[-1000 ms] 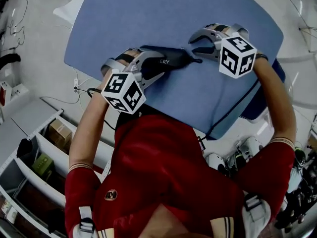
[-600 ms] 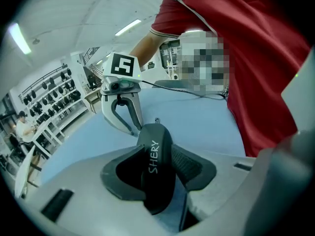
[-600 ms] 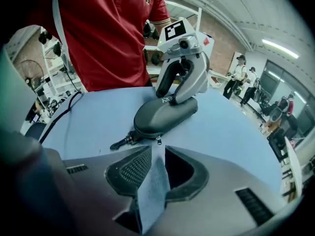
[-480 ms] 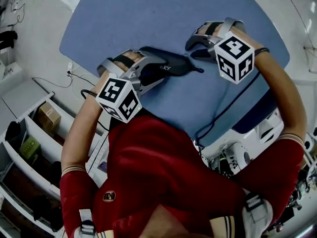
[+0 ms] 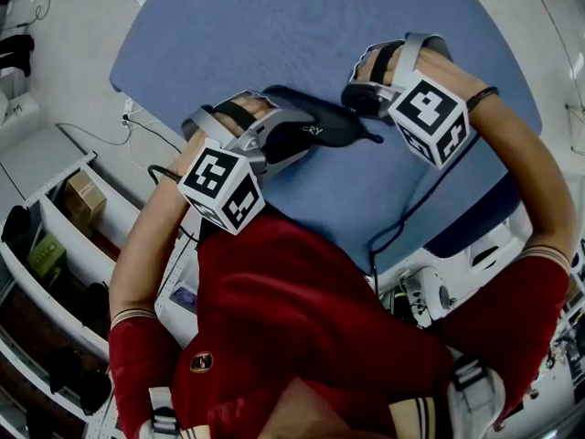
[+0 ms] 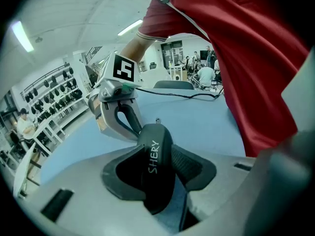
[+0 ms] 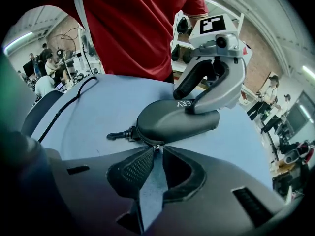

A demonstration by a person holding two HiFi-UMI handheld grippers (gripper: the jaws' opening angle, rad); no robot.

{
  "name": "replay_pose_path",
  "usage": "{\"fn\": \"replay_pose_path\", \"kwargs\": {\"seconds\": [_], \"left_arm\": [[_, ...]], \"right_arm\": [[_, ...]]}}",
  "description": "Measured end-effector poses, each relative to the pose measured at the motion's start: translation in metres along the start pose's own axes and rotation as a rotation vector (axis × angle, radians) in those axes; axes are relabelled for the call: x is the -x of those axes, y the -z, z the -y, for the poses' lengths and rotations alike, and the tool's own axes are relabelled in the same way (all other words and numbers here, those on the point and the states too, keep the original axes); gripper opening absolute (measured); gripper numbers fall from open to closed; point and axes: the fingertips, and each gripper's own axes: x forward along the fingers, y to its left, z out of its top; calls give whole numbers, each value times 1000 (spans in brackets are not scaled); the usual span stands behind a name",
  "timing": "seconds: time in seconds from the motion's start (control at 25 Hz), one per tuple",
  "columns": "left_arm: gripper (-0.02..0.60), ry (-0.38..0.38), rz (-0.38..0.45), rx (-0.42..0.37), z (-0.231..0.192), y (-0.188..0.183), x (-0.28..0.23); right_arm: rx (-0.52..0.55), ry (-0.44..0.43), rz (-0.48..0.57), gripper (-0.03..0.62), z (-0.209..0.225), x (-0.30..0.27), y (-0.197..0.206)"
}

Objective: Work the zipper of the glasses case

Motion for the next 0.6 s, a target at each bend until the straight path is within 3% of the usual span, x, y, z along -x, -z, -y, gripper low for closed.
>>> {"fn": "replay_pose_path", "kwargs": {"seconds": [0.24,0.6], "left_arm": [[153,-5,11,8,0,1,0],[153,-8,14,17,0,1,2]], "right_arm": [[1,-9,-25,5,-2,0,4],[-129,56,-60,0,-4,7,6]]}}
